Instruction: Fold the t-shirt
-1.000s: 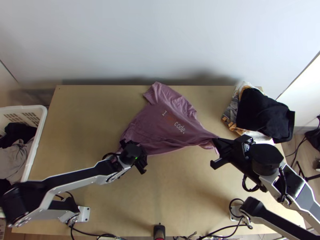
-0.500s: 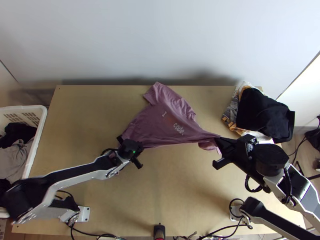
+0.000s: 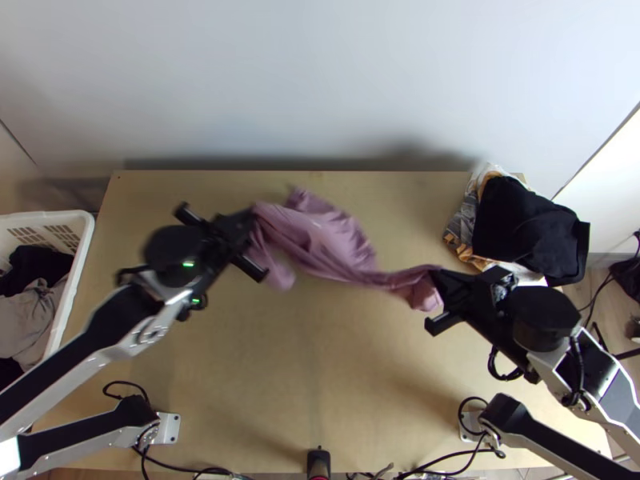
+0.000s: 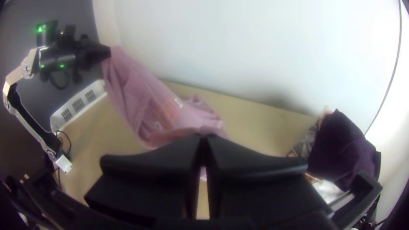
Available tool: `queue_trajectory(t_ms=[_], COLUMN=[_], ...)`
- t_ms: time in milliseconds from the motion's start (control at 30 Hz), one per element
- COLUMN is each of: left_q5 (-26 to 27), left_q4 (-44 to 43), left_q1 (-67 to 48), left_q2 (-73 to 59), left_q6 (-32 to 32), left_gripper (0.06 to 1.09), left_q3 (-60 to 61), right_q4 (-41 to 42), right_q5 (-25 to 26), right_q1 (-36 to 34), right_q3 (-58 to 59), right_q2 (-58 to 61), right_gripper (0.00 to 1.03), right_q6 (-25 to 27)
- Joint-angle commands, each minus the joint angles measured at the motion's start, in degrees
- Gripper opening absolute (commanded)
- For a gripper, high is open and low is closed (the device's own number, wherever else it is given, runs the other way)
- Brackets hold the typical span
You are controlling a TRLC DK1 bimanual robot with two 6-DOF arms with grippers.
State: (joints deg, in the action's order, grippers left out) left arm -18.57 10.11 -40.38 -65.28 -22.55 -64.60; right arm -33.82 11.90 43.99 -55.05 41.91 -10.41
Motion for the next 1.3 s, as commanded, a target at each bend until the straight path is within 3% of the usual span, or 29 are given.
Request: queue_trajectory(t_ms=[0, 100, 167, 267, 367, 400, 500, 533, 667, 833, 1067, 1100, 1133, 1200, 1267], left_q5=[0.0, 0.7, 3.5, 7.6, 7.9, 9.5, 26.8, 28.2, 28.1, 28.1, 28.1, 28.1, 28.1, 28.1, 28.1], left_q4=[3.3, -0.2, 2.5, 13.8, 8.4, 11.5, 27.2, 29.0, 28.6, 20.2, 16.9, 17.2, 17.7, 18.5, 18.9], left_q1=[4.3, 14.6, 20.9, 19.4, 19.3, 20.9, 34.1, 34.0, 29.0, 24.2, 21.0, 21.1, 21.2, 21.5, 22.5], left_q2=[4.8, 3.0, 1.7, 4.5, 7.0, 4.8, -3.0, -3.7, -0.6, 4.7, 9.7, 10.0, 10.3, 10.6, 10.5], left_q6=[-3.5, -6.6, -6.6, -3.6, -4.3, -2.2, 12.4, 15.0, 21.0, 32.6, 38.4, 38.5, 38.8, 39.2, 40.8], left_gripper=[0.10, 0.10, 0.10, 0.10, 0.10, 0.10, 0.10, 0.10, 0.10, 0.10, 0.11, 0.17, 0.34, 1.07, 1.04], left_q3=[-6.7, -5.7, -8.0, -11.6, -13.3, -18.4, -33.0, -34.2, -33.0, -35.2, -35.5, -35.5, -35.5, -35.7, -36.4], right_q4=[3.0, 4.9, 5.5, 5.4, 4.9, 4.8, 4.9, 4.9, 4.9, 5.4, 5.8, 5.9, 5.9, 5.9, 5.9], right_q5=[0.6, 0.5, 0.5, 0.3, 0.3, 0.3, 0.3, 0.3, 0.3, 0.3, 0.3, 0.4, 0.3, 0.3, 0.3], right_q1=[-4.3, -9.5, -11.6, -12.6, -12.1, -11.9, -11.1, -10.6, -10.1, -10.1, -10.1, -10.1, -10.1, -10.1, -10.1], right_q3=[-4.6, -9.7, -13.9, -16.7, -15.4, -15.3, -15.2, -15.3, -15.0, -15.4, -15.3, -15.1, -14.8, -14.5, -14.5], right_q2=[1.8, 3.5, 4.9, 5.5, 4.3, 4.2, 4.3, 4.4, 4.5, 4.7, 4.8, 4.7, 4.6, 4.4, 4.4], right_gripper=[0.03, 0.03, 0.03, 0.03, 0.03, 0.03, 0.03, 0.03, 0.03, 0.03, 0.03, 0.03, 0.03, 0.03, 0.03], right_q6=[2.1, 2.9, 3.2, 3.2, 3.1, 3.0, 2.7, 2.5, 2.1, 2.1, 0.6, 0.6, 0.5, 0.3, 0.1])
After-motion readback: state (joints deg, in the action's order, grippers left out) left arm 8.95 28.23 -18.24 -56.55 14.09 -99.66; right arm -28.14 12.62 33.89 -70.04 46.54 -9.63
